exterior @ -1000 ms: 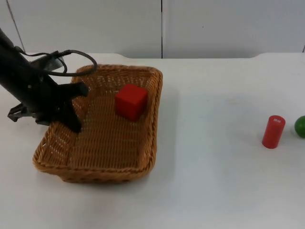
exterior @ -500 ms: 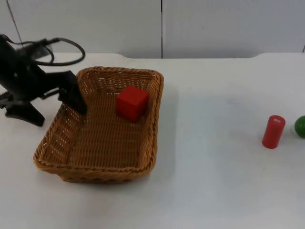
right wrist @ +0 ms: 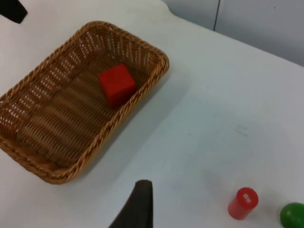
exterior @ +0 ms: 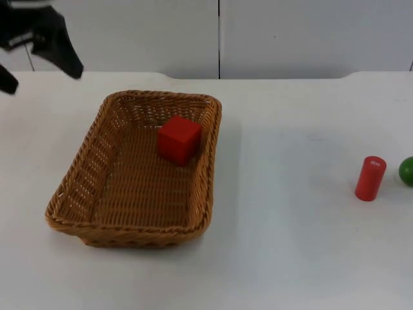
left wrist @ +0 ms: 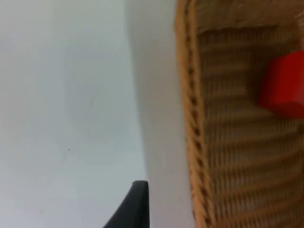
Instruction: Pick up the basket with the left hand and place the object to the left of the red cylinder into the basket with the right hand.
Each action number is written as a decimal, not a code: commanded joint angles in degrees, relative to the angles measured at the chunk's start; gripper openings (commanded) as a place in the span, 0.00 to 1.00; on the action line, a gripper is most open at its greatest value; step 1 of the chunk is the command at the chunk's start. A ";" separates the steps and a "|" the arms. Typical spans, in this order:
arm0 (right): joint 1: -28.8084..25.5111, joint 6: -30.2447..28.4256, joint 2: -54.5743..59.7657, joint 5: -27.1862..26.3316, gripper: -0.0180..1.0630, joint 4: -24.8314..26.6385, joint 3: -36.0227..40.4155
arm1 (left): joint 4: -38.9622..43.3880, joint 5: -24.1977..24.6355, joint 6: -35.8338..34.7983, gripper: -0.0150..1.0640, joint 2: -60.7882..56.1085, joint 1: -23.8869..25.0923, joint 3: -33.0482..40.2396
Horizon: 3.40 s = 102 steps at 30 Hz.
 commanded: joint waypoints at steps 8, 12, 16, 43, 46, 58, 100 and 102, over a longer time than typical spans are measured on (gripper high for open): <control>-0.40 0.23 -7.94 -0.64 0.82 -1.15 0.05 | 0.36 -2.70 -1.44 0.91 -21.47 0.00 10.30; -0.40 0.23 -12.33 1.15 0.82 -1.26 0.60 | 0.25 -3.76 -1.44 0.91 -30.13 0.00 16.03; -0.40 0.23 -18.22 1.67 0.82 -1.26 3.46 | 0.13 -3.96 -1.44 0.91 -39.30 0.00 21.53; -0.22 8.60 -57.99 25.69 0.82 -8.91 23.51 | 15.04 9.88 -18.02 0.91 -103.68 0.00 43.81; -0.11 9.32 -57.99 26.37 0.82 -10.27 24.02 | 16.88 12.08 -19.22 0.91 -103.68 0.00 43.71; -0.11 9.44 -57.99 24.11 0.82 -11.74 25.38 | 26.57 10.75 -20.01 0.91 -103.68 0.00 44.74; -0.33 10.35 -57.99 24.11 0.99 -11.74 25.38 | 29.16 10.16 -26.80 0.99 -103.68 0.00 49.33; -3.16 10.35 -57.99 24.11 0.99 -11.74 25.38 | 29.16 10.16 -26.80 0.99 -103.68 0.00 49.33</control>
